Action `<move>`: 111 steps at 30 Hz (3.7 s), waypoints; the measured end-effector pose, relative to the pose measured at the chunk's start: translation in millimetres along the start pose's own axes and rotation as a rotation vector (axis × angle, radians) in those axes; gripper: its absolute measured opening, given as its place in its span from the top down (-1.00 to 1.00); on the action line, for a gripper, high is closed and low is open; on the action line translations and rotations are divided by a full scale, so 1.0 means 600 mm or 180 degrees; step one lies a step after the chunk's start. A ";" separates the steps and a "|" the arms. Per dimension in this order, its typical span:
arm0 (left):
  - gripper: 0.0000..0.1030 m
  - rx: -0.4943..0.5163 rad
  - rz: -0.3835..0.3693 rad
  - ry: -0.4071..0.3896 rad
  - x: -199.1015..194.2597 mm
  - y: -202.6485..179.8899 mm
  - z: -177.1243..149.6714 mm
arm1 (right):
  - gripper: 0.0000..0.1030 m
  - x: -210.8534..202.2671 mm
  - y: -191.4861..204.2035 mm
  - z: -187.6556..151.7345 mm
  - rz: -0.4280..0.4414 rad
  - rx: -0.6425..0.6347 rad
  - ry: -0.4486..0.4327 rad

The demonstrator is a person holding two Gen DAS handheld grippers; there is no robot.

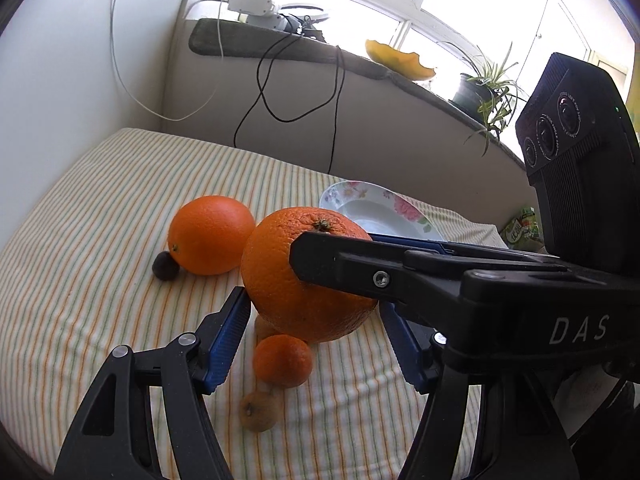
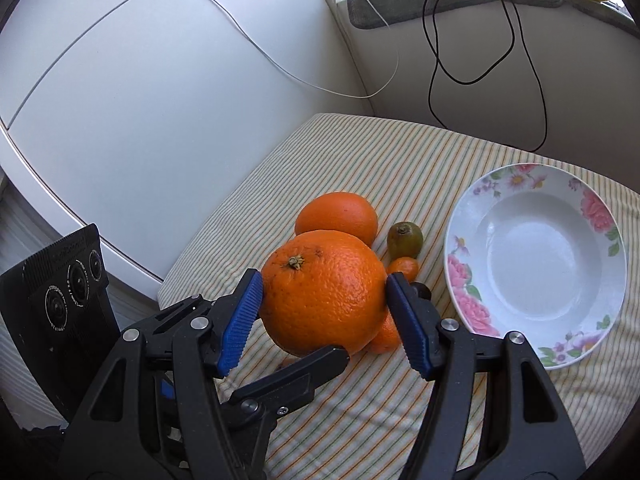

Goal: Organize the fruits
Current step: 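Carry the large orange with the right tool onto the floral plate, then open the right tool to release the orange and withdraw it, then grasp a tangerine with the right tool while the left tool grasps a brown kiwi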

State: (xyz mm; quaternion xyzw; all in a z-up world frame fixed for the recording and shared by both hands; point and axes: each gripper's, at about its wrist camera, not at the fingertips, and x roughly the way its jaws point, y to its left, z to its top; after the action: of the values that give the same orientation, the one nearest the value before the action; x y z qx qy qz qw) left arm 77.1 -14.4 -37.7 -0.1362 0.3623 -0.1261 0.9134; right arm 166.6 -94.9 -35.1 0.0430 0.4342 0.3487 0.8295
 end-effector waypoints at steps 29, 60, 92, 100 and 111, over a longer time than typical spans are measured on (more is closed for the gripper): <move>-0.30 0.0294 -0.0287 0.0294 0.193 -0.128 0.089 | -0.30 -0.034 -0.215 0.044 -0.0340 0.0419 -0.0270; -0.32 0.0369 -0.0161 0.0568 0.253 -0.151 0.081 | -0.43 -0.017 -0.247 0.043 -0.0502 0.0553 -0.0258; -0.37 0.0423 0.0017 -0.0025 0.029 -0.062 0.026 | -0.57 -0.118 -0.073 -0.044 -0.0810 -0.0045 -0.0630; -0.29 0.0204 0.0164 -0.0102 -0.025 0.002 -0.004 | -0.57 -0.107 -0.014 -0.090 -0.0824 -0.0372 -0.0657; 0.03 -0.0038 0.0125 0.0129 -0.040 0.052 -0.079 | -0.57 -0.054 0.012 -0.105 -0.0768 -0.0377 -0.0369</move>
State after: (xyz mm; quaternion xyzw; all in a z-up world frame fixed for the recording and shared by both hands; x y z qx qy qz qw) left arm 31.1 14.9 -66.4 -0.1320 0.3841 -0.1088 0.9073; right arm 103.2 -124.1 -49.0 -0.0385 0.3662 0.2684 0.8902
